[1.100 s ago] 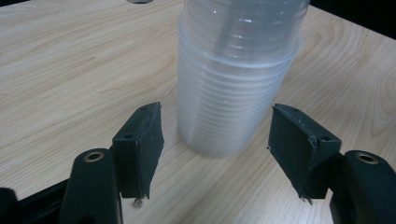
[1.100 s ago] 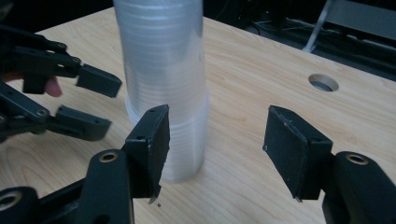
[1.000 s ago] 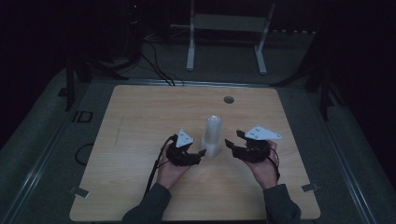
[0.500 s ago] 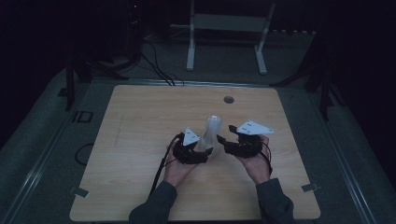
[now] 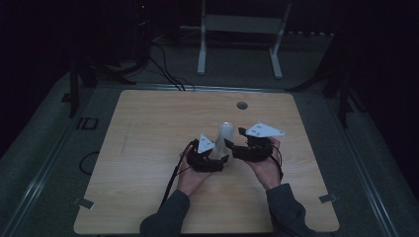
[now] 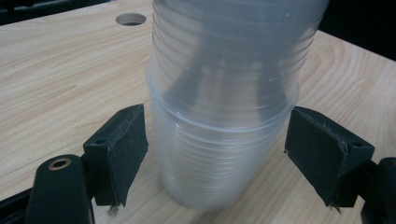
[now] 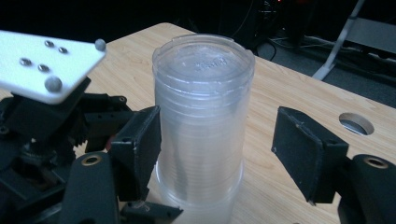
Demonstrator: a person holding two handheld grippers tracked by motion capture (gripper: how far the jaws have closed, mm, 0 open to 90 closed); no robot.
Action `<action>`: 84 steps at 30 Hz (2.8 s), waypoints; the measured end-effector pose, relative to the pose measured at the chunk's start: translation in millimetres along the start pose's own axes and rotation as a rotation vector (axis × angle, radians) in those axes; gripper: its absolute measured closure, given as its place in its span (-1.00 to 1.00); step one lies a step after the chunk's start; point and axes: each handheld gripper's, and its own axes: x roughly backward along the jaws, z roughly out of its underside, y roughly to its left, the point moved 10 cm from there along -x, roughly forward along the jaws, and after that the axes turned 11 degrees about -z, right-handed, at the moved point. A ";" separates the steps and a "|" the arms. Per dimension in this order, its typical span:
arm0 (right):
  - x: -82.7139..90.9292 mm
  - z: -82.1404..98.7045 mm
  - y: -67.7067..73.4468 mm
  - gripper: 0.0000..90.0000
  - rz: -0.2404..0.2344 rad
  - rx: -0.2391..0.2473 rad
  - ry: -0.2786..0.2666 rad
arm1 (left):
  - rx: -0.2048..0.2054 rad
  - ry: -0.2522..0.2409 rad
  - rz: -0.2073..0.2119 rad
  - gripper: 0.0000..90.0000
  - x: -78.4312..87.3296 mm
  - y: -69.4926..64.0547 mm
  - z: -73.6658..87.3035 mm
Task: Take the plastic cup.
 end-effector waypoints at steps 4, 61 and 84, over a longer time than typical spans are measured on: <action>-3.8 -3.4 1.0 -0.29 -0.005 0.003 -0.016 | 0.005 -0.003 -0.001 -0.55 -1.4 -0.8 0.4; -16.7 -33.5 4.0 -0.12 -0.042 0.000 -0.058 | -0.032 -0.090 -0.005 -0.55 -14.2 -5.5 -8.7; -4.0 -56.9 7.0 -0.12 -0.045 0.001 -0.110 | 0.000 -0.102 0.006 -0.59 -5.7 -2.7 -13.5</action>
